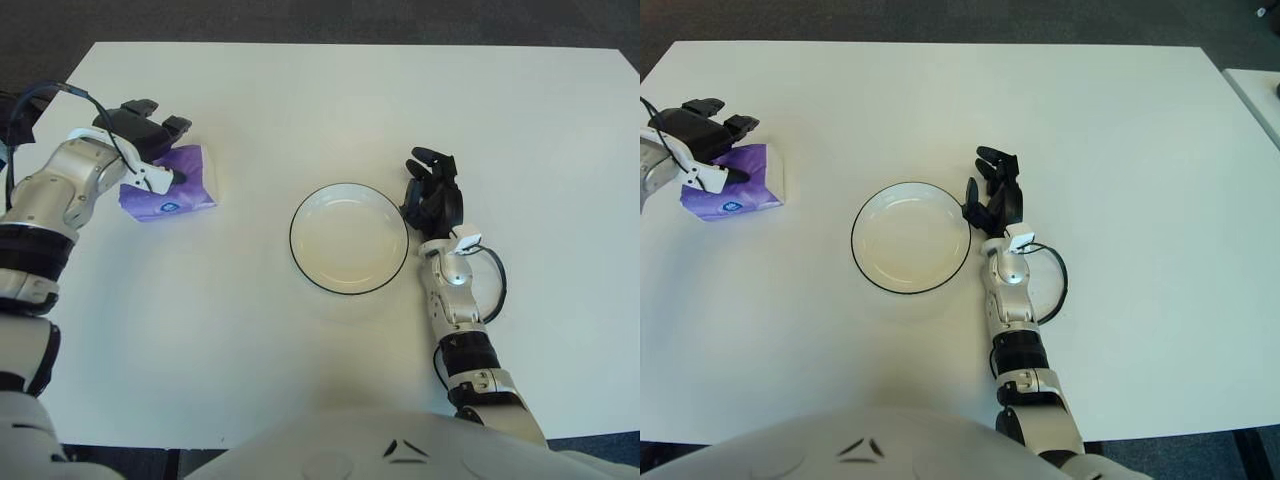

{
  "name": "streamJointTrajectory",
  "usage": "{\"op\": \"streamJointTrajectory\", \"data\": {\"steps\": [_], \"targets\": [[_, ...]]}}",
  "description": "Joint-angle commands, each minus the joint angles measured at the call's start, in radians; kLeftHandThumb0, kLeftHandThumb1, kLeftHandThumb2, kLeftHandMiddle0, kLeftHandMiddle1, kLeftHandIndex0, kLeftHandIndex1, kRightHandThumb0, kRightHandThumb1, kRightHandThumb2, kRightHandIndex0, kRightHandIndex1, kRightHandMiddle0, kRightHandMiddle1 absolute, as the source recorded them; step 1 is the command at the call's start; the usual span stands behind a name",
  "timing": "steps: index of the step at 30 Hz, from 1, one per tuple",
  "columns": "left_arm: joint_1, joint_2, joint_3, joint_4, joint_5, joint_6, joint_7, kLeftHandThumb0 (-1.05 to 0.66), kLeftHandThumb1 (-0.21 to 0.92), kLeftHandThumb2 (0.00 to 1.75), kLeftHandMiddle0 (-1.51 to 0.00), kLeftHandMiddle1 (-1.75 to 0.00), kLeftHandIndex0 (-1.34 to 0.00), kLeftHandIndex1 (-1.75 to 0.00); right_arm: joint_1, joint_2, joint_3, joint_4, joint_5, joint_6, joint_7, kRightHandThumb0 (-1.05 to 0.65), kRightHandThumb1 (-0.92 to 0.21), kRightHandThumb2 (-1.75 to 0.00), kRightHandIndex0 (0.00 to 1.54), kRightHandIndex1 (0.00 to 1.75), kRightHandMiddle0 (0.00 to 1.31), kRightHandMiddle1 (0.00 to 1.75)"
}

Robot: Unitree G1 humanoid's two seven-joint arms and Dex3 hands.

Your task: Put the tissue paper into the plate.

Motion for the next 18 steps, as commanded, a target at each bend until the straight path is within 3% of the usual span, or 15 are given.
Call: {"op": "streamJointTrajectory", "data": {"steps": [1, 9, 18], "targets": [[-0.007, -0.005, -0.043, 0.053, 0.008, -0.016, -0.011, -1.05, 0.92, 0.56, -0.1, -0.02, 0.0, -0.33, 0.102, 0.023, -0.015, 0.098, 0.02, 0.071, 0.0, -0.46, -0.69, -0.89, 0.28, 0.82, 0.01, 1.22], [-0.032, 0.004, -0.073, 0.075, -0.022, -0.048, -0.055, -1.04, 0.92, 0.48, -0.14, -0.03, 0.0, -0.33, 0.104, 0.019, -0.017, 0.092, 0.025, 0.081, 0.004, -0.47, -0.71, -0.88, 0.27, 0.81, 0.01, 1.21], [-0.066, 0.016, -0.116, 0.082, -0.072, -0.102, -0.255, -1.02, 0.92, 0.48, -0.18, -0.04, 0.0, -0.3, 0.108, 0.021, -0.019, 0.082, 0.03, 0.088, 0.008, -0.45, -0.71, -0.88, 0.27, 0.81, 0.01, 1.22]]}}
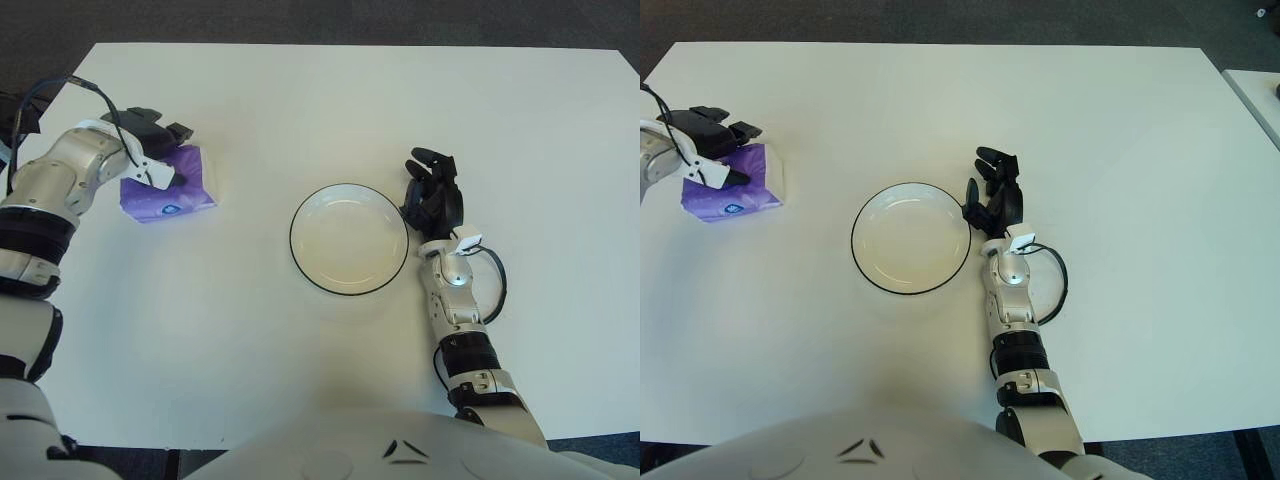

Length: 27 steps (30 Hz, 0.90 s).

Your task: Put the tissue paper into the plate.

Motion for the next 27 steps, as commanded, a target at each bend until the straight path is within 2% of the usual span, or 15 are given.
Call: {"op": "streamJointTrajectory", "data": {"steps": [1, 15, 20, 27], "targets": [[0.022, 0.005, -0.04, 0.021, -0.026, -0.037, -0.105, -1.02, 0.92, 0.49, -0.18, -0.04, 0.0, -0.29, 0.108, 0.021, -0.017, 0.081, 0.024, 0.089, -0.003, -0.45, -0.7, -0.88, 0.27, 0.82, 0.02, 1.22], [0.004, 0.012, -0.005, 0.002, -0.204, -0.05, -0.327, -0.93, 0.92, 0.37, -0.16, -0.02, 0.0, -0.24, 0.112, 0.018, -0.015, 0.073, 0.02, 0.099, -0.004, -0.45, -0.71, -0.88, 0.27, 0.82, 0.0, 1.22], [0.017, 0.044, 0.032, -0.048, -0.263, -0.047, -0.363, -0.89, 0.92, 0.29, -0.16, -0.02, 0.0, -0.25, 0.112, 0.018, -0.014, 0.075, 0.018, 0.097, -0.004, -0.46, -0.72, -0.88, 0.26, 0.81, 0.0, 1.22], [0.03, 0.096, 0.078, -0.148, -0.351, -0.036, -0.457, -0.87, 0.92, 0.31, -0.17, -0.02, 0.0, -0.25, 0.11, 0.02, -0.013, 0.081, 0.016, 0.095, -0.003, -0.47, -0.73, -0.87, 0.26, 0.81, 0.01, 1.22]]}}
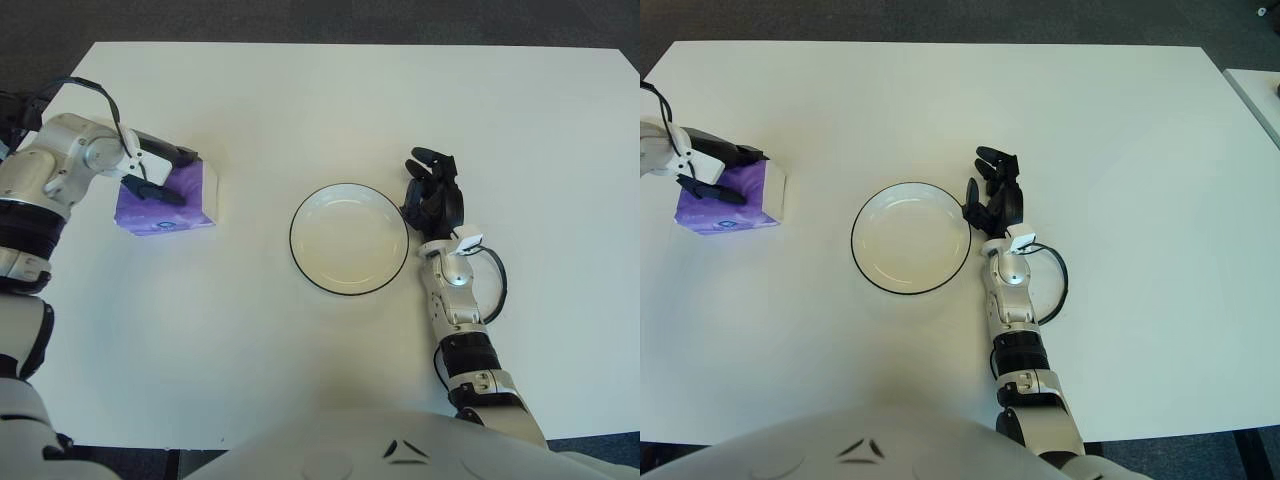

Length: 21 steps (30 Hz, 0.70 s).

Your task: Put the tissue paper into the plate.

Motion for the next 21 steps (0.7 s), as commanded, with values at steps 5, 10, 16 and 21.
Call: {"op": "streamJointTrajectory", "data": {"steps": [5, 10, 16, 21], "targets": [[0.031, 0.078, 0.057, -0.143, -0.086, 0.054, -0.143, -0.87, 0.92, 0.32, -0.16, -0.01, 0.0, -0.27, 0.107, 0.021, -0.012, 0.091, 0.017, 0.09, -0.004, -0.47, -0.73, -0.86, 0.26, 0.8, 0.0, 1.22], [0.034, 0.083, 0.063, -0.201, -0.099, 0.089, -0.197, -0.89, 0.92, 0.3, -0.15, 0.0, 0.0, -0.29, 0.104, 0.022, -0.013, 0.095, 0.016, 0.091, -0.004, -0.47, -0.73, -0.86, 0.26, 0.81, 0.01, 1.22], [0.044, 0.086, 0.067, -0.25, -0.099, 0.104, -0.221, -0.91, 0.92, 0.3, -0.13, 0.0, 0.0, -0.3, 0.101, 0.023, -0.015, 0.094, 0.018, 0.096, -0.006, -0.46, -0.71, -0.86, 0.27, 0.81, 0.02, 1.22], [0.046, 0.087, 0.069, -0.268, -0.107, 0.115, -0.245, -0.9, 0.92, 0.3, -0.14, -0.01, 0.0, -0.32, 0.101, 0.021, -0.014, 0.094, 0.014, 0.097, -0.009, -0.46, -0.72, -0.86, 0.27, 0.82, 0.02, 1.21]]}}
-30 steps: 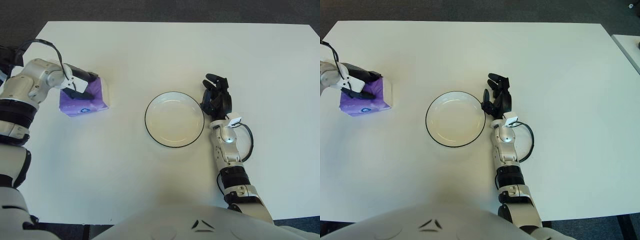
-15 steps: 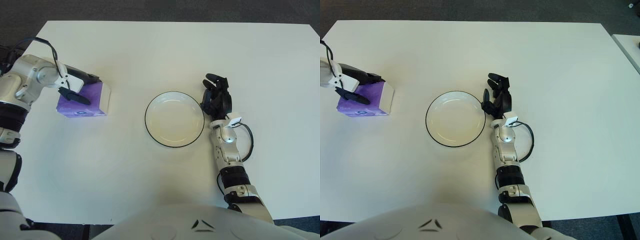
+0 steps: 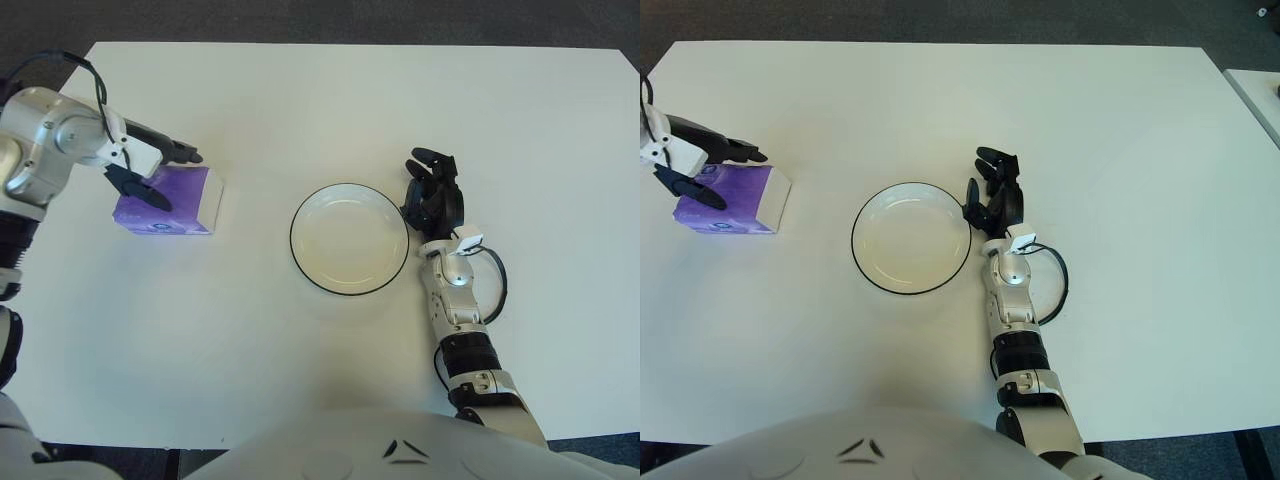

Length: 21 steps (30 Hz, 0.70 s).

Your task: Put the tissue paper into the plate.

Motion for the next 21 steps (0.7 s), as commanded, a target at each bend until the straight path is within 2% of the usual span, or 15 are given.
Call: {"op": "streamJointTrajectory", "data": {"steps": [1, 13, 21], "targets": [[0.015, 0.016, 0.008, -0.016, -0.009, 0.014, -0.023, -0.9, 0.92, 0.3, -0.15, -0.01, 0.0, -0.32, 0.101, 0.021, -0.012, 0.093, 0.014, 0.097, -0.011, -0.46, -0.72, -0.86, 0.27, 0.82, 0.02, 1.22], [0.044, 0.019, 0.01, -0.139, -0.041, 0.062, -0.107, -0.84, 0.92, 0.31, -0.15, -0.01, 0.0, -0.35, 0.101, 0.017, -0.013, 0.094, 0.005, 0.093, -0.017, -0.47, -0.74, -0.86, 0.26, 0.83, 0.01, 1.23], [0.085, 0.02, -0.001, -0.149, 0.011, 0.039, -0.064, -0.84, 0.92, 0.3, -0.14, -0.01, 0.0, -0.33, 0.102, 0.012, -0.017, 0.089, 0.011, 0.094, -0.012, -0.46, -0.73, -0.86, 0.26, 0.83, 0.01, 1.23]]}}
